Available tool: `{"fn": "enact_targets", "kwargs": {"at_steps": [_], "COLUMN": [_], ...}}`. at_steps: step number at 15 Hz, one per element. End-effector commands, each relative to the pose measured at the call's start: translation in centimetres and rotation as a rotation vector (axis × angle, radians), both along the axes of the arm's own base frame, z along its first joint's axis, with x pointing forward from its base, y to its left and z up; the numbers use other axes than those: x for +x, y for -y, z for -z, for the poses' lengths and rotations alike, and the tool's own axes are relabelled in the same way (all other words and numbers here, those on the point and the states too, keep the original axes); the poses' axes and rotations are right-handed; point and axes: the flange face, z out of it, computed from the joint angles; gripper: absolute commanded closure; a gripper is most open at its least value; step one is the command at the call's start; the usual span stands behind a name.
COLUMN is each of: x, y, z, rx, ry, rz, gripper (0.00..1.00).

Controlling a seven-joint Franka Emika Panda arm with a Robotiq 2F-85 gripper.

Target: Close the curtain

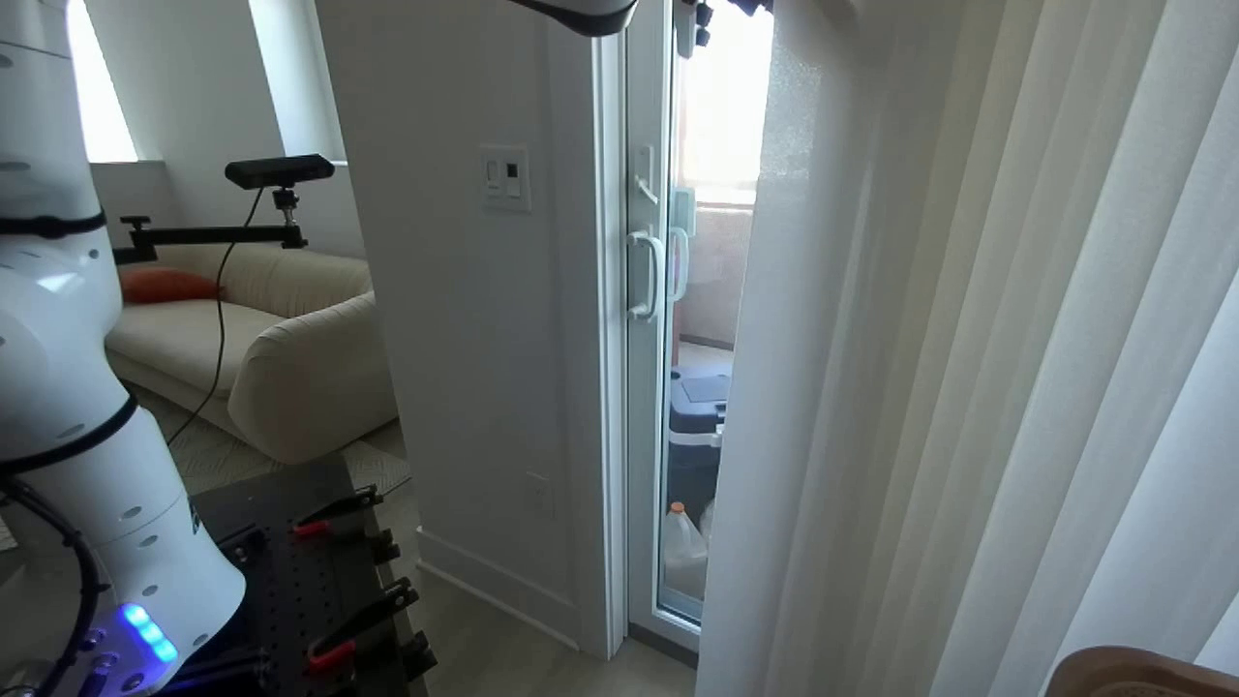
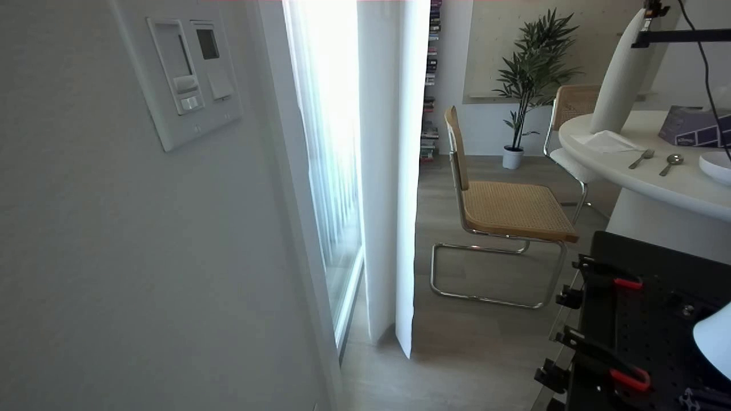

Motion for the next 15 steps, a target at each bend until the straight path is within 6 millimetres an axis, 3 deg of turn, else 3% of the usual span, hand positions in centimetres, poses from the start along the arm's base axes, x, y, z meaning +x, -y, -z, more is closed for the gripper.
{"fn": "enact_targets", "kwargs": {"at_steps": [1, 3, 4, 5, 7, 15], "x": [-0.29, -0.44, -0.47, -0.53, -0.51, -0.21], "y": [0.07, 0.03, 0.01, -0.06, -0.14, -0.44], "z": [-0.74, -0.95, -1.01, -0.98, -1.06, -1.04], "rx": [-0.003, 0.0, 0.003, 0.005, 0.005, -0.023], "ry": [0.041, 0.046, 0.049, 0.053, 0.058, 0.061], "rz": [0.011, 0.01, 0.009, 0.011, 0.01, 0.001], "gripper": [0.88, 0.98, 0.6, 0.65, 0.58, 0.01]}}
